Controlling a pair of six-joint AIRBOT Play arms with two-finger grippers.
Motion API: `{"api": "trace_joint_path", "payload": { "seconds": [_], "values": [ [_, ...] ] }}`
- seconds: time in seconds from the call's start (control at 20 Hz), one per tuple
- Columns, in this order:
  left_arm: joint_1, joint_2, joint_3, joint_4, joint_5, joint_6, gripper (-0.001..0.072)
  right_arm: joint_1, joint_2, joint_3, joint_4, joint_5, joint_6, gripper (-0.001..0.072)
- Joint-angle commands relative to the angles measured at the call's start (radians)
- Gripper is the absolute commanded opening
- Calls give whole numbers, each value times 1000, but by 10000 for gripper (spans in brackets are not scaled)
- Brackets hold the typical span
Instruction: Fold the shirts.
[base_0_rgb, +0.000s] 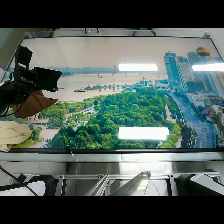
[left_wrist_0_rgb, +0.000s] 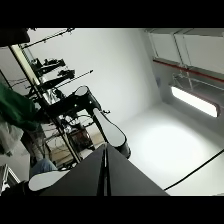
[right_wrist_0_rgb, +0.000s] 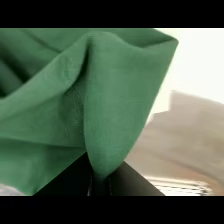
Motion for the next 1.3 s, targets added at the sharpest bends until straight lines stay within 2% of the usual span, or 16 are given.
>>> {"api": "trace_joint_path", "payload": {
  "seconds": [0.0,0.05,0.1,0.15,0.2,0.35,0.45,0.5,0.55,0.6,0.65,0.7,0.85,0.95,1.1,1.25],
  "values": [
    [-17,0,0,52,10,2,18,-7,-6,-12,-119,-10,-15,22],
    [-26,0,0,51,14,1,18,-7,-6,-12,-126,-17,-19,35],
    [-34,0,0,51,17,1,18,-7,-6,-12,-126,-21,-19,193],
    [-39,0,0,51,23,1,19,-7,-6,-12,-125,-19,-19,561],
    [-45,0,0,50,23,1,19,-4,-4,-12,-121,-16,-24,704],
    [-44,0,0,35,23,1,19,40,-2,1,-93,17,-29,701],
    [-34,0,2,-18,22,1,16,109,-2,34,-5,40,-29,693],
    [-26,0,18,-26,24,1,10,155,0,49,50,50,-29,544],
    [-17,0,49,-10,30,1,9,208,8,56,119,55,-29,294],
    [-10,1,94,13,35,-12,8,272,23,56,195,55,-30,101],
    [-6,10,138,42,54,-40,7,344,41,56,258,46,-35,24],
    [-5,30,185,93,89,-56,7,411,60,56,313,37,-55,24],
    [12,133,294,377,229,-62,7,638,138,56,441,9,-126,23],
    [12,241,251,499,267,-64,7,802,206,52,447,9,-150,23],
    [11,449,4,518,263,-83,8,1074,328,-6,447,-3,-149,23],
    [11,671,-299,588,340,-114,9,1345,455,-159,442,-66,-144,23]
  ]
}}
